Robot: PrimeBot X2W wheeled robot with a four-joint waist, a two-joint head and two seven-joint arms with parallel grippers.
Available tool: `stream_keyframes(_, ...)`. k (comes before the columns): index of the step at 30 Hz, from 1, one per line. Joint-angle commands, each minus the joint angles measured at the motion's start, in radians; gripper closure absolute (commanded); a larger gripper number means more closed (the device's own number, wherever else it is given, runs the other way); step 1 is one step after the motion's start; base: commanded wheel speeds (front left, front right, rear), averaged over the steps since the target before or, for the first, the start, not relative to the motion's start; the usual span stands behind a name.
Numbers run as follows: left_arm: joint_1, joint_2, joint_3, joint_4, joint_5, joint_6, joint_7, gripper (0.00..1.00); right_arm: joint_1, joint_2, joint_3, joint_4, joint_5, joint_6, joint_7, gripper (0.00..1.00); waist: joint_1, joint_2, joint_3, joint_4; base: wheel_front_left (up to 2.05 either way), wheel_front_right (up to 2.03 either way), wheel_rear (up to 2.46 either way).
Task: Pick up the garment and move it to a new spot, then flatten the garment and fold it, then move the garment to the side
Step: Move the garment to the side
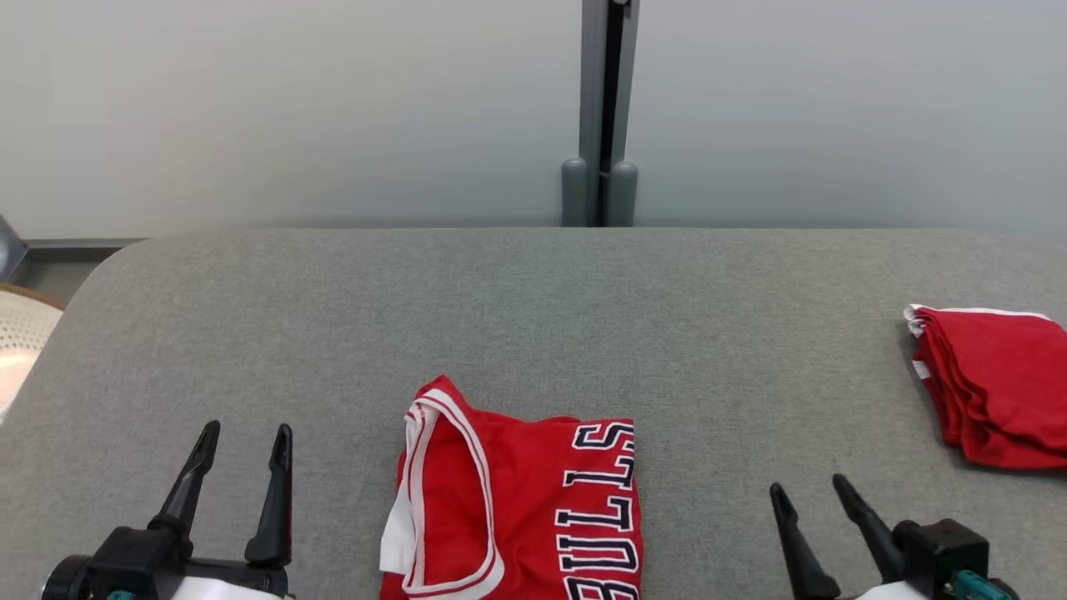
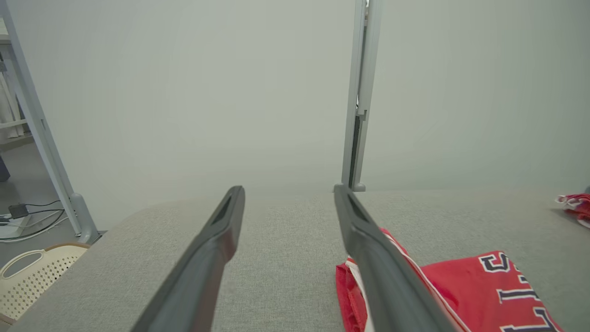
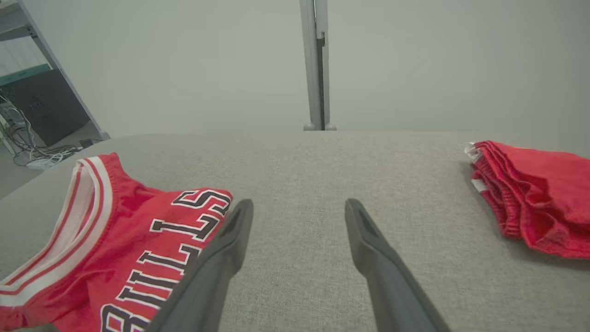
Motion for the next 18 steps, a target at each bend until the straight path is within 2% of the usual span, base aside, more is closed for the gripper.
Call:
stream_keyframes(1, -0.028, 0.001, 0.0, -0.008, -0.009, -0.006, -0.009, 0.0, -0.021, -0.002, 0.021, 0.048, 0.018, 0.0, -0.005, 0.0, 0.0, 0.0, 0.028, 0.038, 0.0, 0.0, 0.0)
stream_keyframes(4, -0.067, -0.003, -0.007, -0.021, -0.014, -0.019, -0.016, 0.0, -0.065, -0.002, 0.06, 0.149, 0.045, 0.0, -0.032, 0.0, 0.0, 0.0, 0.073, 0.081, 0.0, 0.0, 0.0)
stream_keyframes(5, -0.067, -0.003, -0.007, -0.021, -0.014, -0.019, -0.016, 0.0, -0.065, -0.002, 0.06, 0.149, 0.045, 0.0, -0.032, 0.0, 0.0, 0.0, 0.073, 0.081, 0.0, 0.0, 0.0)
stream_keyframes(6, -0.087, -0.004, -0.013, -0.022, -0.014, -0.028, -0.02, 0.0, -0.1, -0.002, 0.1, 0.23, 0.058, 0.0, -0.043, 0.0, 0.0, 0.0, 0.096, 0.106, 0.0, 0.0, 0.0)
stream_keyframes(8, -0.113, -0.007, -0.016, -0.014, -0.017, -0.037, -0.025, 0.0, -0.149, -0.004, 0.134, 0.306, 0.077, 0.0, -0.064, 0.0, 0.0, 0.0, 0.118, 0.126, 0.0, 0.0, 0.0)
stream_keyframes(9, -0.113, -0.007, -0.016, -0.014, -0.017, -0.037, -0.025, 0.0, -0.149, -0.004, 0.134, 0.306, 0.077, 0.0, -0.064, 0.0, 0.0, 0.0, 0.118, 0.126, 0.0, 0.0, 0.0)
stream_keyframes(11, -0.141, -0.012, -0.019, 0.003, -0.023, -0.045, -0.033, 0.0, -0.211, -0.003, 0.18, 0.407, 0.114, 0.0, -0.087, 0.0, 0.0, 0.0, 0.136, 0.152, 0.0, 0.0, 0.0)
stream_keyframes(17, -0.166, -0.018, -0.015, 0.035, -0.019, -0.054, -0.04, 0.0, -0.28, -0.003, 0.251, 0.534, 0.152, 0.0, -0.071, 0.0, 0.0, 0.0, 0.141, 0.178, 0.0, 0.0, 0.0)
stream_keyframes(18, -0.171, -0.018, -0.013, 0.04, -0.017, -0.056, -0.042, 0.0, -0.287, -0.003, 0.266, 0.558, 0.158, 0.0, -0.058, 0.2, 0.0, 0.0, 0.141, 0.18, 0.0, 0.0, 0.0)
